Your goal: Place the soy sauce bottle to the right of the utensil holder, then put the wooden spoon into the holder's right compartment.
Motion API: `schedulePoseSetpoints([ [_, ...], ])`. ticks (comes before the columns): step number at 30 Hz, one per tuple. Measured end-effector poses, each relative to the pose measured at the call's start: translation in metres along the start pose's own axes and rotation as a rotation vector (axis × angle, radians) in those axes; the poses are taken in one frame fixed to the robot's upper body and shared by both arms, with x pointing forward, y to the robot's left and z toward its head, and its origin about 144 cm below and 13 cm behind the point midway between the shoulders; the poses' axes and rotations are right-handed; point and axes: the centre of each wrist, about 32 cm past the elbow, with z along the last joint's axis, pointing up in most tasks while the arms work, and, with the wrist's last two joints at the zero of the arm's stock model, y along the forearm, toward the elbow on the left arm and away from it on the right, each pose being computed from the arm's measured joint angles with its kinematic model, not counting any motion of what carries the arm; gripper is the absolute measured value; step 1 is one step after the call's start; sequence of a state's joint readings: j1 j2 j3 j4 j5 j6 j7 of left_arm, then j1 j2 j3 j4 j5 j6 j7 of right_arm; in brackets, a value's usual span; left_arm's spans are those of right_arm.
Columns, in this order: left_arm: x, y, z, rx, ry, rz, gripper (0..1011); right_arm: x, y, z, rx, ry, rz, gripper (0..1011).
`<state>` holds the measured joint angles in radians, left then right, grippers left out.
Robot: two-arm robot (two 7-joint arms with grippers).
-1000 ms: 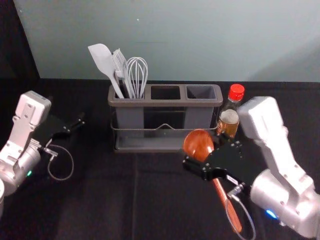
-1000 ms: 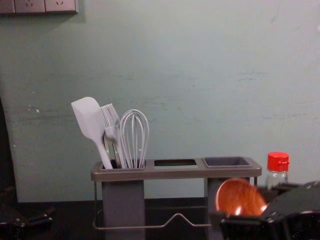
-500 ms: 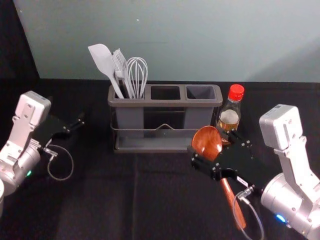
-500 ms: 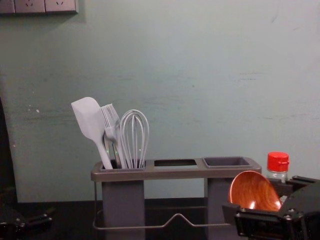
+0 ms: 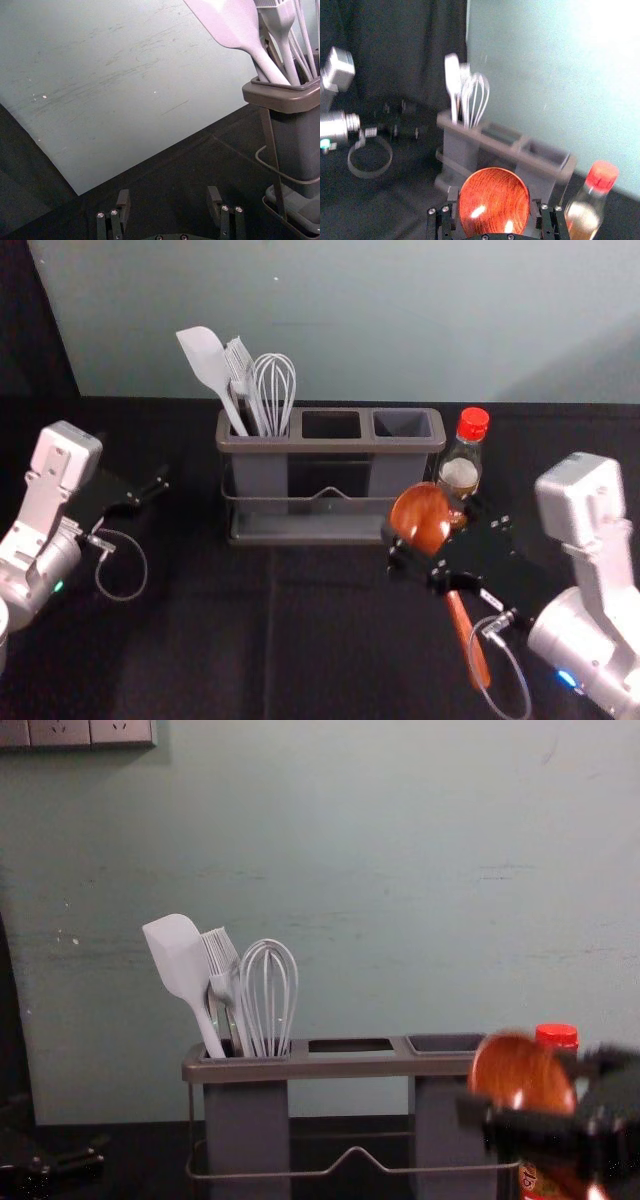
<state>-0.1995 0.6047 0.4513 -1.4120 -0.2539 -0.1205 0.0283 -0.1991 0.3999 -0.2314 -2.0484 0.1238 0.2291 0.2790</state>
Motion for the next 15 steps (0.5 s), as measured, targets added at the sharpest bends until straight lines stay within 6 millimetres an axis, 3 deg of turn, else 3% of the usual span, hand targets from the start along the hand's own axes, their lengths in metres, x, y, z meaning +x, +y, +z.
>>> schedulePoseSetpoints([
  [7,0.000,0.000,0.000,0.000,0.000,0.000,1005,-0.002,-0.010,0.014,0.261,-0.083,-0.071,837],
  [15,0.000,0.000,0.000,0.000,0.000,0.000,1005,-0.001,-0.007,0.020,0.483,-0.116,-0.130,836],
])
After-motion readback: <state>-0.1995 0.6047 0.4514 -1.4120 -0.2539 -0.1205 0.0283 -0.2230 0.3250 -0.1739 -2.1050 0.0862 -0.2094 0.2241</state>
